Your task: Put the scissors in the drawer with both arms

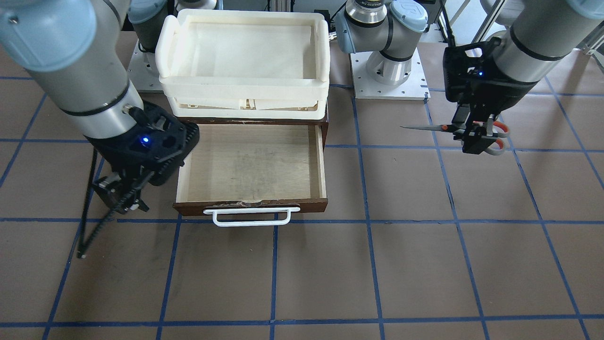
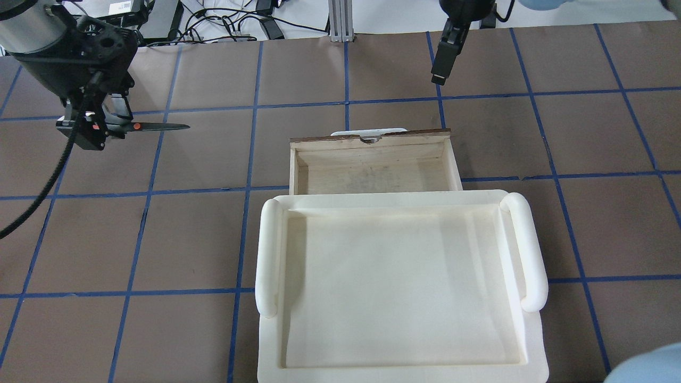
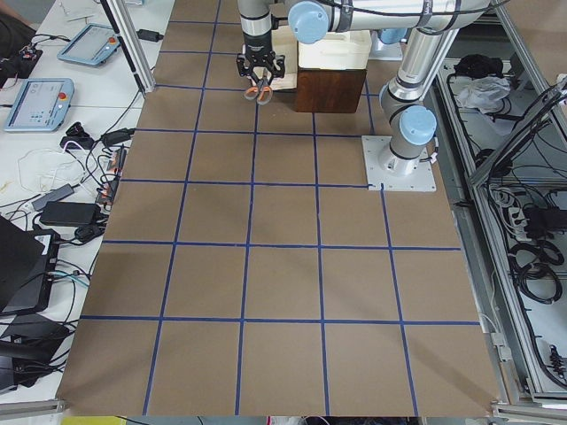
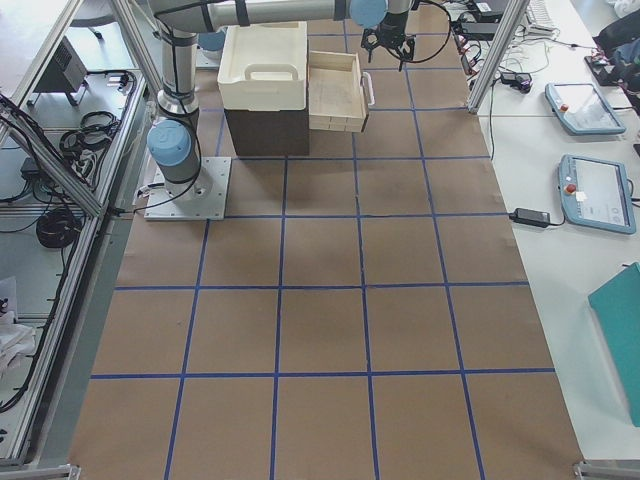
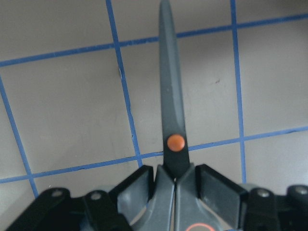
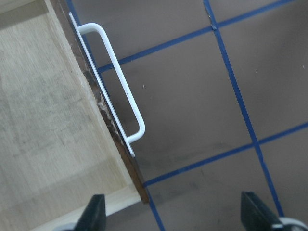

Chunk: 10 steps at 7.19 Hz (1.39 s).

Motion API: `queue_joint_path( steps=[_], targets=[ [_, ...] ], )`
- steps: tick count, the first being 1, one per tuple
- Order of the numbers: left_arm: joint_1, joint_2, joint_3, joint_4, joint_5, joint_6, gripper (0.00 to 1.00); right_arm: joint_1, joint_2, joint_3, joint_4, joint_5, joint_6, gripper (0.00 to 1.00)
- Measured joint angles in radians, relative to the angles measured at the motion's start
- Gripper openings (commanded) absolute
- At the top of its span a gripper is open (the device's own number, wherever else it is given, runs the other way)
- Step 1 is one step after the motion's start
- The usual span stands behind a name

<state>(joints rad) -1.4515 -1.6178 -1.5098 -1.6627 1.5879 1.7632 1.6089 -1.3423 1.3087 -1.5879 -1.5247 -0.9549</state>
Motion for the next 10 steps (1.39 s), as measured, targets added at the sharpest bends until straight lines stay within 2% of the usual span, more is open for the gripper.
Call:
queue_joint_path(
  steps=[2,4,5,7,10],
  targets=[
    [-0.143,-0.030,-0.019,0.029,-0.005,-0.226,0.00,-0.069,-0.177,0.136,0.005,-0.008,0.324,1.00],
    [-0.243,-0.081,-0.023,0.129,-0.016,-0.380,0.00,-0.081,-0.258,0.172,0.086,-0.013,0.656,1.00],
    [-0.289,-0.104,-0.021,0.153,-0.025,-0.400,0.00,-0.081,-0.278,0.176,0.128,-0.011,0.752,1.00],
    [-0.383,-0.143,-0.010,0.193,-0.074,-0.435,0.00,-0.081,-0.304,0.178,0.181,-0.005,0.851,1.00],
    [-0.500,-0.226,-0.007,0.272,-0.086,-0.567,0.00,-0.078,-0.307,0.182,0.192,0.000,0.917,1.00]
  ],
)
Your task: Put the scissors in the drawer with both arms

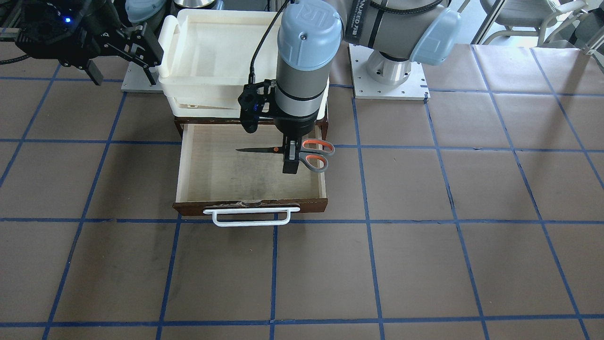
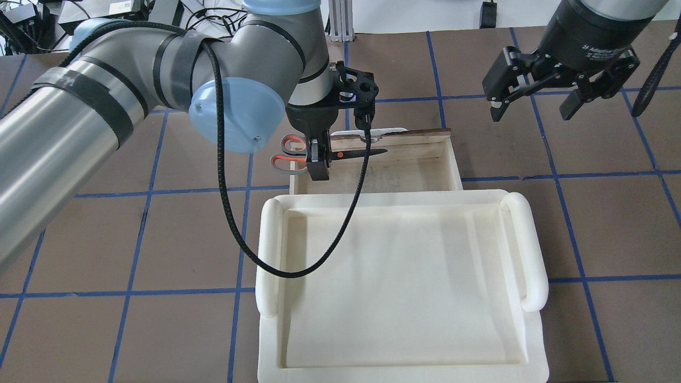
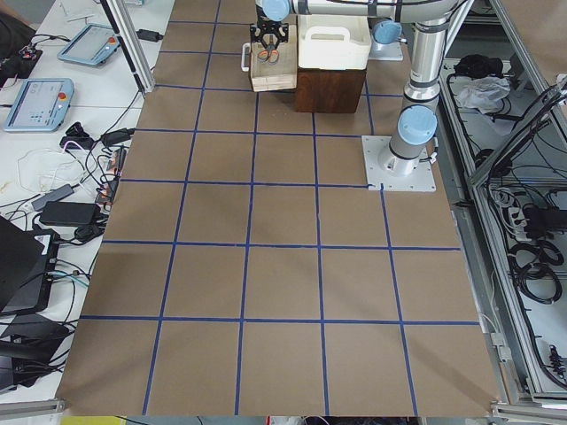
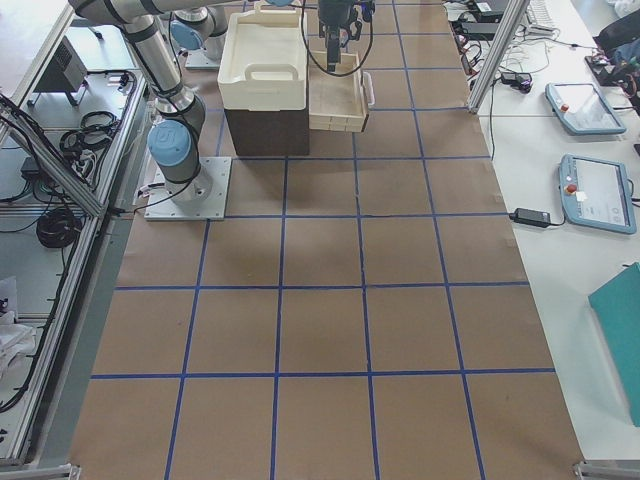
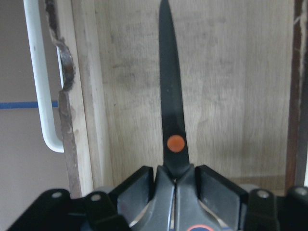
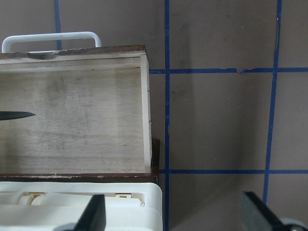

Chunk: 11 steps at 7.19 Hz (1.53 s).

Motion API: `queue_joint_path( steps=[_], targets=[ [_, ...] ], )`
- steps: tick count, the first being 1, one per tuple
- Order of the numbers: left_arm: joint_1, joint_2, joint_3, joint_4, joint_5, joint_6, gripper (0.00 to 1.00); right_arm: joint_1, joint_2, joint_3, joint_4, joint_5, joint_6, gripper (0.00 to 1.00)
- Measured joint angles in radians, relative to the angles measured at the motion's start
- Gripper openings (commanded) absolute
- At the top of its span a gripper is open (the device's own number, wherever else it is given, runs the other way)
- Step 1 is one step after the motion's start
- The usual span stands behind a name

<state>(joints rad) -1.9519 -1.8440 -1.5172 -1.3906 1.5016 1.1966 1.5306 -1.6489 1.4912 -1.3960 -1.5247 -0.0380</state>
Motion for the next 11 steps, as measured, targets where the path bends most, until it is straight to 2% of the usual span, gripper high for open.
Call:
queue_joint_path(
  steps=[3,6,7,8,9,11],
  targets=[
    [-0.054,-0.070,-0.001,0.073,0.006,-0.126,0.00,0.000,0.001,0.001,0.002,0.002,0.000,1.00],
    [-0.071,-0.096,-0.011,0.080,0.032,-0.159,0.00,0.000,0.002,0.001,0.003,0.003,-0.001,1.00],
    [-0.074,-0.102,-0.012,0.081,0.036,-0.161,0.18,0.000,0.002,0.001,0.002,0.003,0.000,1.00],
    [-0.075,-0.108,-0.013,0.085,0.036,-0.164,0.25,0.000,0.002,0.001,0.002,0.002,-0.001,1.00],
    [-0.077,-0.113,-0.013,0.089,0.033,-0.166,0.26,0.000,0.002,0.001,0.001,0.002,-0.002,1.00],
    [-0.081,-0.119,-0.014,0.092,0.027,-0.170,0.44,0.000,0.002,0.002,0.000,0.003,-0.002,1.00]
  ],
)
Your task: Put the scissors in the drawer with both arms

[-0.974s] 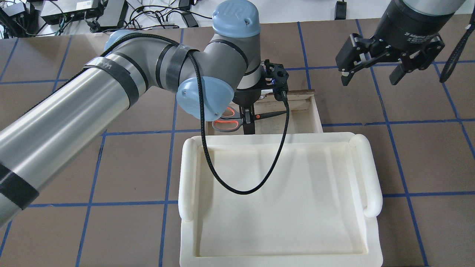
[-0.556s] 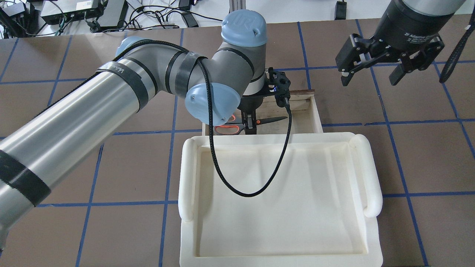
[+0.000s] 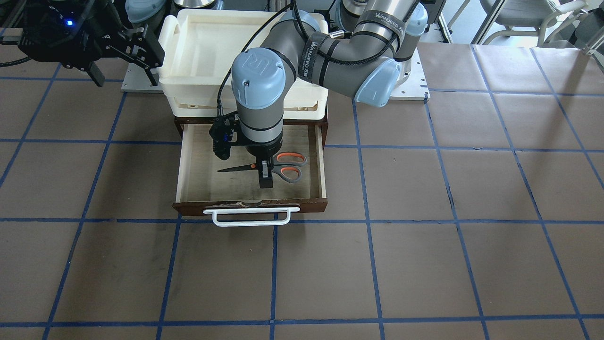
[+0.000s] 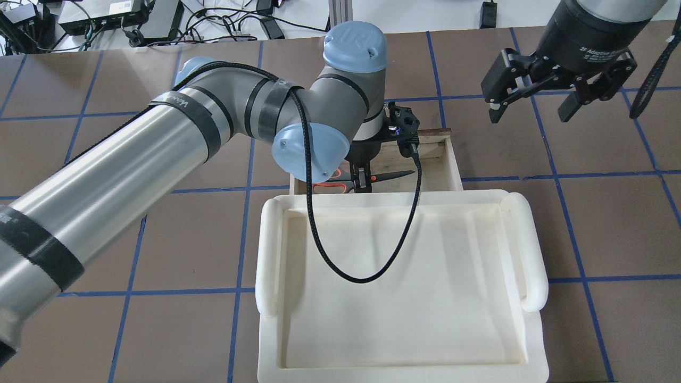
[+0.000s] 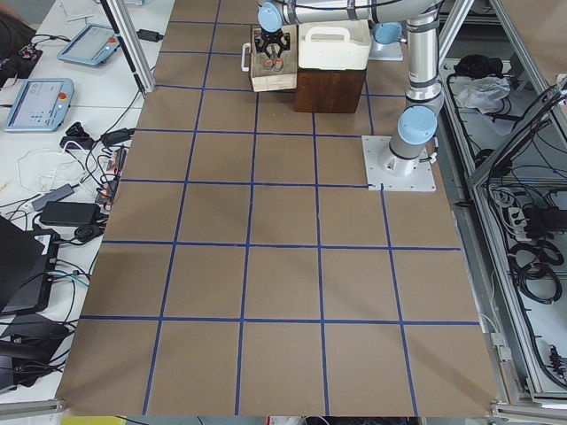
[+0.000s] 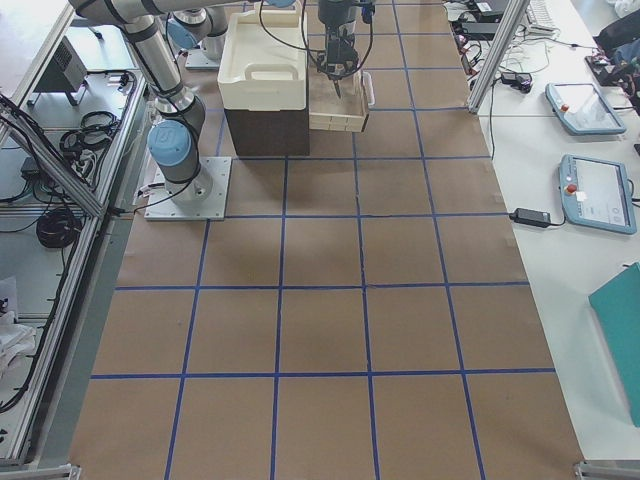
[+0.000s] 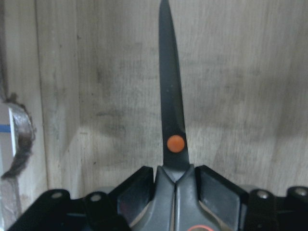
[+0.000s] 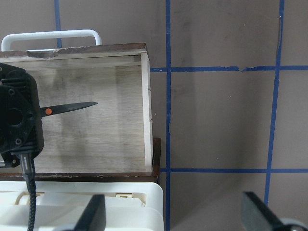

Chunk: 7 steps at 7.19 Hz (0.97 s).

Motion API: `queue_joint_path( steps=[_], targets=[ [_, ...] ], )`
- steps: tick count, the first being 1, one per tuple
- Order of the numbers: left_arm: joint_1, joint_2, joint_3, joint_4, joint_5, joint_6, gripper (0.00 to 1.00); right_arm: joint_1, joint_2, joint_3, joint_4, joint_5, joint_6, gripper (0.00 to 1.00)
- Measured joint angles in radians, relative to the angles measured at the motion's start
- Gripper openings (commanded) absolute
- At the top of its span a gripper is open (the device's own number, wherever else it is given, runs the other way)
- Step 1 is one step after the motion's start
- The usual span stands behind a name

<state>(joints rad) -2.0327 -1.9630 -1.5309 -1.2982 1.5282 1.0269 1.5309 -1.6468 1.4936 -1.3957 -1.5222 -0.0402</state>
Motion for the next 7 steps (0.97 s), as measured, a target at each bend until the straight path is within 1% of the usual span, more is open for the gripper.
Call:
queue_joint_path(
  steps=[1,3,6,7],
  targets=[
    [-0.001,-0.001,0.000,0.000,-0.001,0.000,0.62,0.000,0.000,0.000,0.000,-0.001,-0.002,1.00],
    [-0.001,0.000,-0.002,0.001,-0.001,-0.001,0.84,0.000,0.000,0.000,0.000,-0.001,-0.008,1.00],
    [-0.004,0.036,0.010,-0.002,-0.002,-0.001,0.84,0.000,0.000,0.003,0.000,0.000,-0.009,1.00],
    [0.002,0.063,0.024,-0.025,0.000,0.000,0.84,0.000,-0.001,0.003,0.000,0.001,-0.009,1.00]
  ],
)
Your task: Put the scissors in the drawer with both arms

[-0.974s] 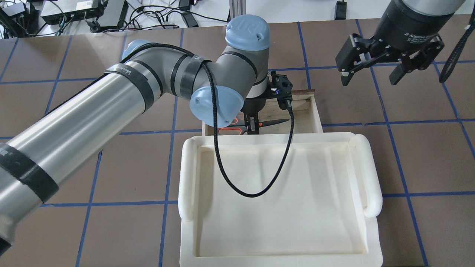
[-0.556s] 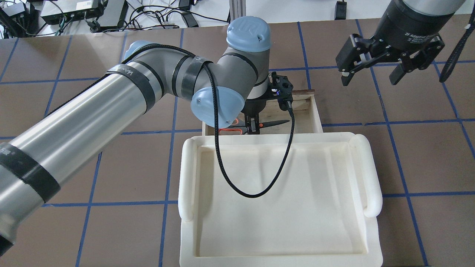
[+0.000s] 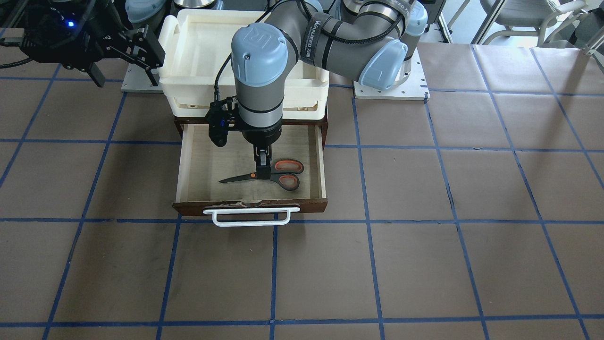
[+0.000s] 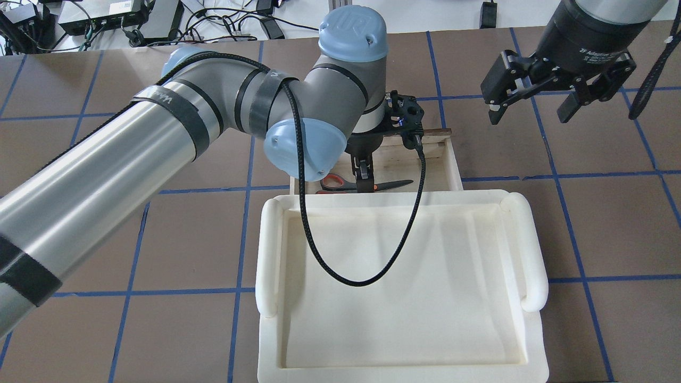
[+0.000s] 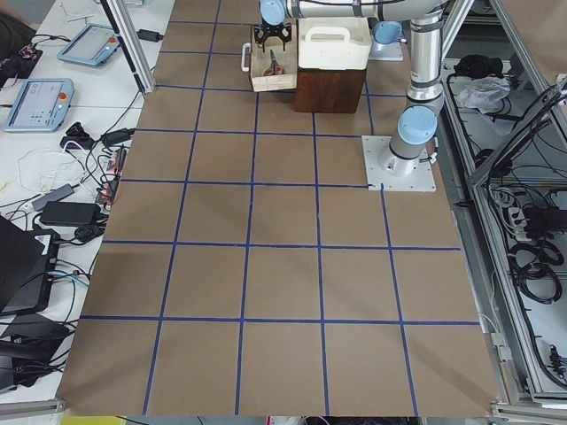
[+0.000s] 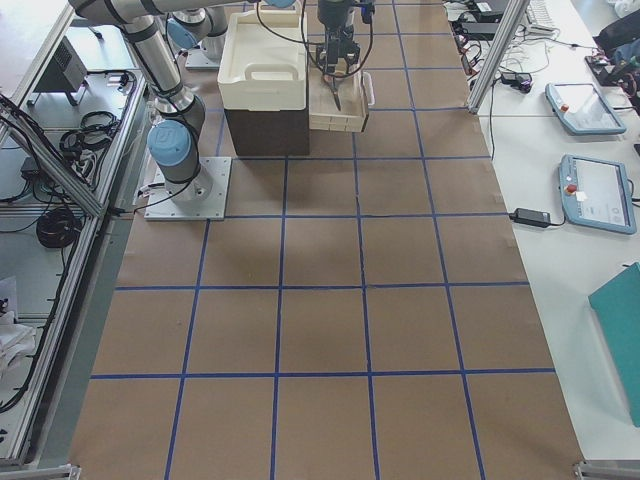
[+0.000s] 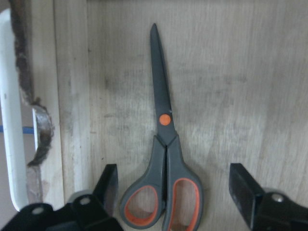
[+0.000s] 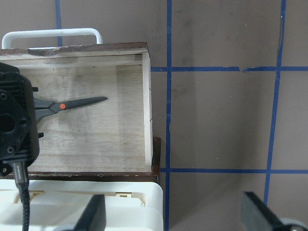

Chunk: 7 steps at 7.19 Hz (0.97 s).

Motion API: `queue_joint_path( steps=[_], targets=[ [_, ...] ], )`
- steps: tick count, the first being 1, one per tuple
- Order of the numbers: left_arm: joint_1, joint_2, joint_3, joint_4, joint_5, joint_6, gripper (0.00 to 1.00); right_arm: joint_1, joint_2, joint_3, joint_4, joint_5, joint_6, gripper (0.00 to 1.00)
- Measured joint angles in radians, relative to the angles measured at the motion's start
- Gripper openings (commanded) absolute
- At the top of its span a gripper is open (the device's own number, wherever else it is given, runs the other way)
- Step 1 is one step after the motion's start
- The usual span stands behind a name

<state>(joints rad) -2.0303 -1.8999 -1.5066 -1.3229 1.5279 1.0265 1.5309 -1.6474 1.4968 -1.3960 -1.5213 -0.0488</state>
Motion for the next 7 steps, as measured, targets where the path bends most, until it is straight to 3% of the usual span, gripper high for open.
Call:
queue_joint_path(
  steps=[2,4,6,7],
  targets=[
    [0.064,0.064,0.058,-0.124,-0.008,0.007,0.84,0.000,0.000,0.000,0.000,0.001,0.001,1.00],
    [0.201,0.133,0.089,-0.238,-0.038,-0.004,0.85,0.000,0.000,0.000,0.000,0.000,0.002,1.00],
    [0.335,0.198,0.088,-0.268,-0.045,-0.114,0.97,0.000,0.001,0.000,0.000,-0.003,0.000,1.00],
    [0.379,0.222,0.084,-0.266,-0.041,-0.183,0.97,0.000,0.001,0.000,0.000,-0.008,0.002,1.00]
  ],
)
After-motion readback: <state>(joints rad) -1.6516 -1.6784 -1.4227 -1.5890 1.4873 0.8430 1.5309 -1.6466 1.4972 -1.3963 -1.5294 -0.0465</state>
